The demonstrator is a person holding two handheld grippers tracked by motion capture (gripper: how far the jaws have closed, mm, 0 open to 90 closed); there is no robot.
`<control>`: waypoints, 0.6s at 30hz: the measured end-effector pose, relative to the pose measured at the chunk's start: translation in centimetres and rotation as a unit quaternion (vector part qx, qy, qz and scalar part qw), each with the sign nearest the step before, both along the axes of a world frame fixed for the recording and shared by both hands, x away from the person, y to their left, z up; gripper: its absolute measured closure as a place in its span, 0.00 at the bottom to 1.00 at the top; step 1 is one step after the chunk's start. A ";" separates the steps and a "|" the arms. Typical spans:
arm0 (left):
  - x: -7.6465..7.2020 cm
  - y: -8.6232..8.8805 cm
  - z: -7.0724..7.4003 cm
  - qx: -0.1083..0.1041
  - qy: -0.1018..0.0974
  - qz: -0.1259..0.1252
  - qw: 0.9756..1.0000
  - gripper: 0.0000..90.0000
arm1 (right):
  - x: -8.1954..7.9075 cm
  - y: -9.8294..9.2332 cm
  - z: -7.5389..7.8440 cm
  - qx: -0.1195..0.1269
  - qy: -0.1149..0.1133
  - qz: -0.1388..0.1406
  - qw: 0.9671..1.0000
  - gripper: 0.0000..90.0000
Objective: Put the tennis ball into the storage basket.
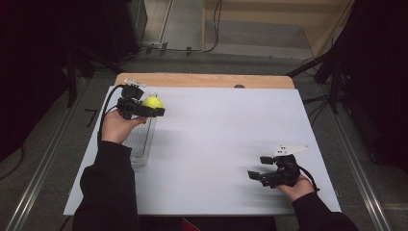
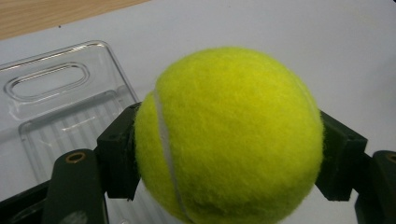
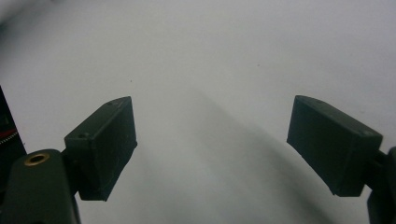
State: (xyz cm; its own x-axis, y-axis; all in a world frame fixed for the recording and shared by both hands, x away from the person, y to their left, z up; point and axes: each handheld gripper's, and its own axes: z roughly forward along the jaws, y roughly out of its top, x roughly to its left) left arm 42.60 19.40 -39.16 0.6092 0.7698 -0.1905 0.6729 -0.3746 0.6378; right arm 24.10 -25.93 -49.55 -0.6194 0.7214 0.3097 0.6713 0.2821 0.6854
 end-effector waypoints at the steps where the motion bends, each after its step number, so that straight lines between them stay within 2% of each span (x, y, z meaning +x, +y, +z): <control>1: 0.0 0.2 0.0 0.002 -0.001 0.001 1.000 0.28 | 0.0 0.0 0.0 0.000 -0.001 0.001 1.000 0.15; 18: 0.0 2.8 0.3 -0.001 -0.008 0.040 0.999 0.28 | 0.0 0.0 0.0 0.000 0.000 0.000 1.000 0.15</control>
State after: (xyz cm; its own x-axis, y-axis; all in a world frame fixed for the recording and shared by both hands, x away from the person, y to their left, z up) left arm 42.62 22.18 -38.90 0.5479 0.8165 -0.1820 0.6906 -0.3187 0.6493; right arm 24.09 -25.94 -49.54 -0.6199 0.7212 0.3092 0.6707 0.2825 0.6859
